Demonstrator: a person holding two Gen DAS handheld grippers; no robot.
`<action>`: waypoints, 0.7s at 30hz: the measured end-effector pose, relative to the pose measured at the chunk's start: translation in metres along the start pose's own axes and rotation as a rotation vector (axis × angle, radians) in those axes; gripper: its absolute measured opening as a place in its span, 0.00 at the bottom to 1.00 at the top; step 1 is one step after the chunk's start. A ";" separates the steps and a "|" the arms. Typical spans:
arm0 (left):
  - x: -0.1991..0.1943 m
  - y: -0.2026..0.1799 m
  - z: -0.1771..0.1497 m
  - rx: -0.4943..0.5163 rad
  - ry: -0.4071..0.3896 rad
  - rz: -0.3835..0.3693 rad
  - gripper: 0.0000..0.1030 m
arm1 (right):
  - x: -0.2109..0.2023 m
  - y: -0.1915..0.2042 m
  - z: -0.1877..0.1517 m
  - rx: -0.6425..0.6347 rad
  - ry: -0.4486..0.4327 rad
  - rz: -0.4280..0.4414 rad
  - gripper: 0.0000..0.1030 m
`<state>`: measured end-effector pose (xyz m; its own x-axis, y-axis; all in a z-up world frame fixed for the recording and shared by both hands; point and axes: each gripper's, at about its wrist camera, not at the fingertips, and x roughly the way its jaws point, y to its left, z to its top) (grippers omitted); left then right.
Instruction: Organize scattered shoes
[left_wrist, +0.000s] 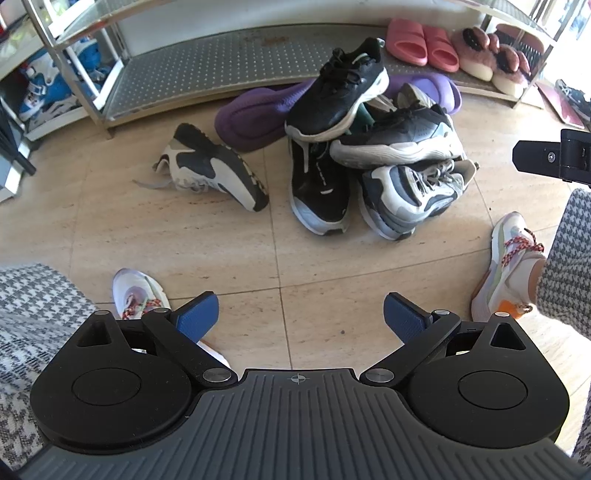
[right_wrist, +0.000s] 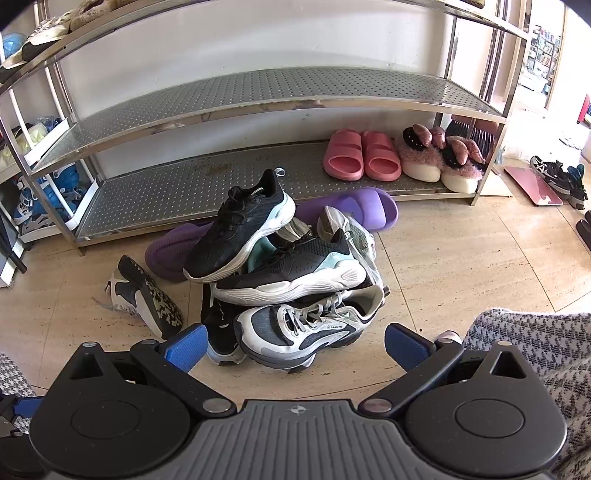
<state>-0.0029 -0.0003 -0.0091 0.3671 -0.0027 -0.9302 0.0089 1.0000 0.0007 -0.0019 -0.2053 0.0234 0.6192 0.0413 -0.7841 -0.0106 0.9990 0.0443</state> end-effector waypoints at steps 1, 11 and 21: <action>0.000 0.000 0.001 -0.001 0.001 0.000 0.96 | -0.001 -0.002 -0.001 0.000 -0.001 0.000 1.00; -0.003 0.000 0.000 -0.001 0.008 0.004 0.96 | 0.013 0.022 0.006 0.006 0.005 -0.007 1.00; -0.004 0.001 0.006 -0.003 0.014 0.005 0.96 | 0.012 0.021 0.006 0.007 0.006 -0.007 1.00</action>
<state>0.0015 0.0002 -0.0030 0.3538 0.0027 -0.9353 0.0039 1.0000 0.0044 0.0105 -0.1835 0.0186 0.6146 0.0346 -0.7881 -0.0010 0.9991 0.0431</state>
